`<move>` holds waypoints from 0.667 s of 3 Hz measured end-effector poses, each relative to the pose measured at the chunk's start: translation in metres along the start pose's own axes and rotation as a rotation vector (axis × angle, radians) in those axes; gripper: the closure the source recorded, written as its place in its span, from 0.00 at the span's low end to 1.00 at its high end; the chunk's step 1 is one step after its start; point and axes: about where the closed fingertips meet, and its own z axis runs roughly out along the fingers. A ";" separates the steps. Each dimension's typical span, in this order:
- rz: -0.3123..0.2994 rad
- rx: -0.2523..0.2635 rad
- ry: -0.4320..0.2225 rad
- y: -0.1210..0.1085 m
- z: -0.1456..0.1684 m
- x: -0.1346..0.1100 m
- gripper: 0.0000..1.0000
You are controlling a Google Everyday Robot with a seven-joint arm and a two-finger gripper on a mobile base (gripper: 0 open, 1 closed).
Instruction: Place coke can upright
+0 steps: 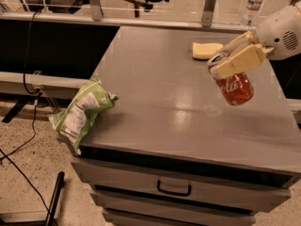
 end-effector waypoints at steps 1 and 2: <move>-0.008 -0.042 -0.206 -0.005 0.008 0.013 1.00; -0.043 -0.073 -0.444 0.005 -0.010 0.023 1.00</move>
Offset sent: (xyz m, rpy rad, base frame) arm -0.0388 -0.0554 -0.0020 0.7017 -0.2522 0.0806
